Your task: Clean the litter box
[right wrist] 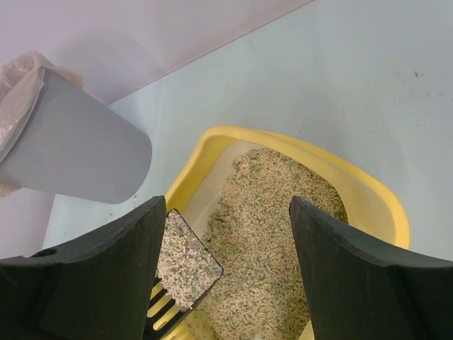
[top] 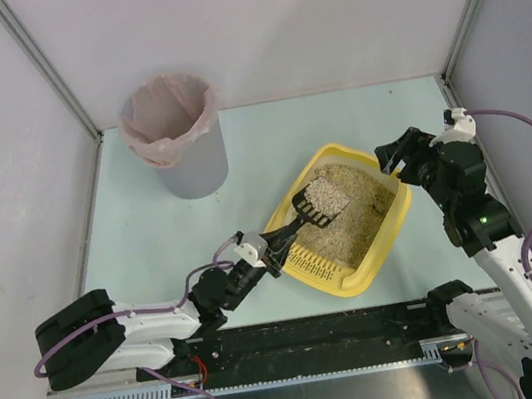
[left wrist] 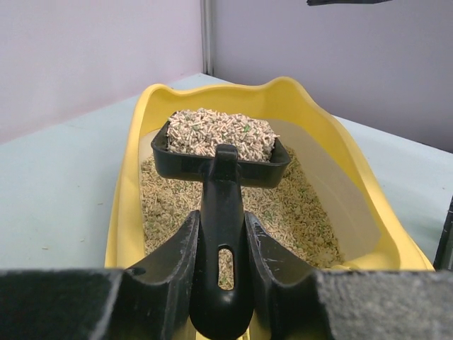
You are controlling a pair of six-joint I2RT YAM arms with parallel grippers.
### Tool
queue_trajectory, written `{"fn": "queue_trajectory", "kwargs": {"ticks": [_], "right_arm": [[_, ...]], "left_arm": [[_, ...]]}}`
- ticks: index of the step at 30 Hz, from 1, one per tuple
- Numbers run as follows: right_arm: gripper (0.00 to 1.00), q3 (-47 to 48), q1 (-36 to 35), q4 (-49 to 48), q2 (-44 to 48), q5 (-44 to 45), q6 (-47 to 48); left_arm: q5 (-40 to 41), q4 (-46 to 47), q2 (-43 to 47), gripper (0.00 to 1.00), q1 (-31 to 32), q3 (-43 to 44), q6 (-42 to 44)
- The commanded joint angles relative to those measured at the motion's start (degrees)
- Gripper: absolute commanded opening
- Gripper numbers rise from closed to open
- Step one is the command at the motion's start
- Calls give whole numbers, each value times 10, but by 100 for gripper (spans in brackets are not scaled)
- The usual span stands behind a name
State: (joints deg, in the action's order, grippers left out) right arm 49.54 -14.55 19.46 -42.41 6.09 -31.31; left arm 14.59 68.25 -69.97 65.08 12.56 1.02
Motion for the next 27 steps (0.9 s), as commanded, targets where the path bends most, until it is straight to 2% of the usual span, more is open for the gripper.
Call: {"fn": "queue_trajectory", "kwargs": {"ticks": [1, 4, 6, 9, 10, 11, 14, 15, 16, 18, 19, 20, 21, 23, 24, 26, 27], "right_arm": [[75, 2, -2, -8, 5, 12, 4], [76, 2, -2, -7, 7, 16, 6], [75, 3, -2, -6, 8, 18, 5], [75, 3, -2, -8, 10, 16, 6], [75, 2, -2, -5, 11, 16, 5], [75, 3, -2, -1, 13, 16, 6], [76, 2, -2, 0, 11, 30, 12], [76, 3, -2, 0, 12, 31, 9], [76, 3, -2, 0, 11, 30, 8], [75, 2, -2, -6, 8, 25, 12], [75, 3, -2, -6, 8, 24, 11], [76, 3, -3, -2, 8, 24, 7], [75, 2, -3, -1, 8, 24, 8], [75, 2, -2, -3, 7, 27, 12], [75, 3, -2, -3, 8, 30, 11], [75, 2, -2, -1, 9, 31, 9], [76, 3, -3, -4, 7, 30, 12]], "left_arm": [[-37, 69, 0, 0, 0, 0, -5], [-4, 80, -2, 0, -6, -9, -28], [-68, 79, -16, 0, 7, 4, -17], [16, 87, -18, 0, 1, 4, -6], [-36, 88, -14, 0, -7, -5, -21], [-49, 87, -14, 0, -7, -3, -24], [-15, 86, -14, 0, -14, -14, -42], [-51, 89, -13, 0, -30, -17, -71], [-74, 87, -21, 0, -22, -6, -60], [-21, 83, -26, 0, -6, -3, -32], [-7, 86, -21, 0, -14, -11, -50], [-70, 87, -23, 0, -26, -10, -64], [-81, 85, -27, 0, -17, -4, -50], [-45, 81, -27, 0, -11, -2, -35], [-31, 85, -23, 0, -25, -8, -65], [-93, 85, -29, 0, -26, -3, -67], [-66, 73, -29, 0, -8, 3, -39]]}}
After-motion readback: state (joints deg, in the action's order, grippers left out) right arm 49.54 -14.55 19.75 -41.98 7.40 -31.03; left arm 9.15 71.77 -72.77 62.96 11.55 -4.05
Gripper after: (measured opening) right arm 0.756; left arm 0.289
